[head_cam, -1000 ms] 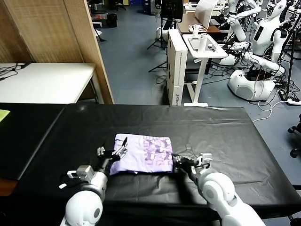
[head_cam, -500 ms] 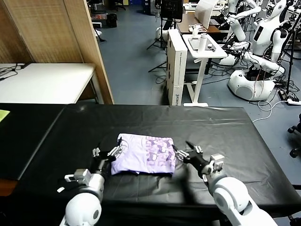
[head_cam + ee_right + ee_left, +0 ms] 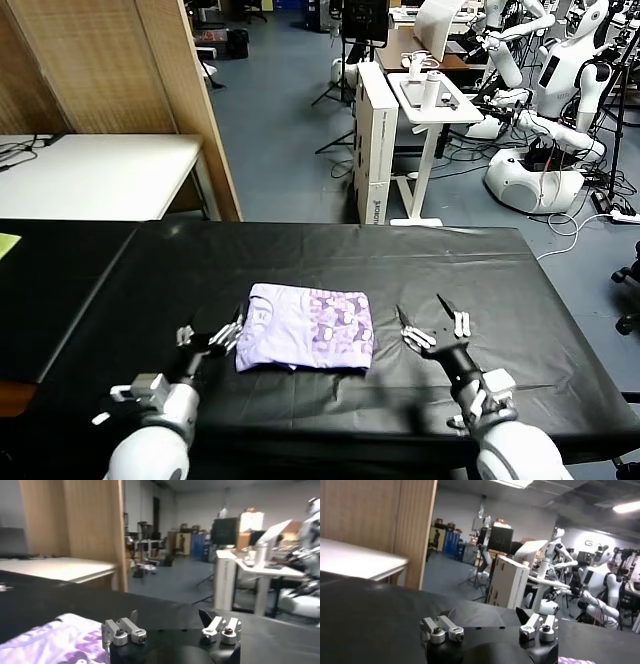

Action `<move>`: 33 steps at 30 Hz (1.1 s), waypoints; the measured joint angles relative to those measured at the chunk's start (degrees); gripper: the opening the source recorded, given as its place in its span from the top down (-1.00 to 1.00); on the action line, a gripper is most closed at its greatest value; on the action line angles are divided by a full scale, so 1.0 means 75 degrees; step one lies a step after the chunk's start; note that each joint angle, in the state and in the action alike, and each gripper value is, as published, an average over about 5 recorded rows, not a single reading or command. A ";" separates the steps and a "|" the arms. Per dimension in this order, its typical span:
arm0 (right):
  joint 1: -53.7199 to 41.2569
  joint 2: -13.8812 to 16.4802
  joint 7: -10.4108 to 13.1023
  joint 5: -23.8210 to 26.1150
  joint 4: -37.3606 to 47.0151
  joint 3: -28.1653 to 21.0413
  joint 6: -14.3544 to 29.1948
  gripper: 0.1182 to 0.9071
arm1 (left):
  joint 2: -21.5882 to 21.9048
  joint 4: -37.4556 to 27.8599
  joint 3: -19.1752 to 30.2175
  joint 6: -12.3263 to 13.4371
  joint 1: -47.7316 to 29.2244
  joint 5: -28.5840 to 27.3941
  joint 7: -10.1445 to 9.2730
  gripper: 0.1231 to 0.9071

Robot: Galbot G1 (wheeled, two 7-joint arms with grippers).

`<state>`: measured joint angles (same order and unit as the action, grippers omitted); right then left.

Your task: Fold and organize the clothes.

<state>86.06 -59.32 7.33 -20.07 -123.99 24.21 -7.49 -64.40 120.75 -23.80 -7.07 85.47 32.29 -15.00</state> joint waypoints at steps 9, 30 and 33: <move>0.2088 -0.0443 0.0309 0.0672 -0.0717 0.0876 0.1101 -1.00 | 0.0392 0.0787 -0.0681 0.0176 0.1601 -0.0016 -0.0303 -1.00; 0.4101 -0.0884 0.0930 0.0323 -0.1657 0.1369 0.0018 -1.00 | 0.0579 0.1280 -0.0776 0.0098 0.3351 -0.0335 -0.0170 -1.00; 0.4140 -0.0934 0.0916 0.0317 -0.1672 0.1400 0.0009 -1.00 | 0.0618 0.1250 -0.0725 0.0061 0.3308 -0.0334 -0.0157 -1.00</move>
<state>117.11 -66.33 14.20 -17.70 -136.53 34.71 -7.42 -59.76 130.13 -29.24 -6.61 110.28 29.79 -16.18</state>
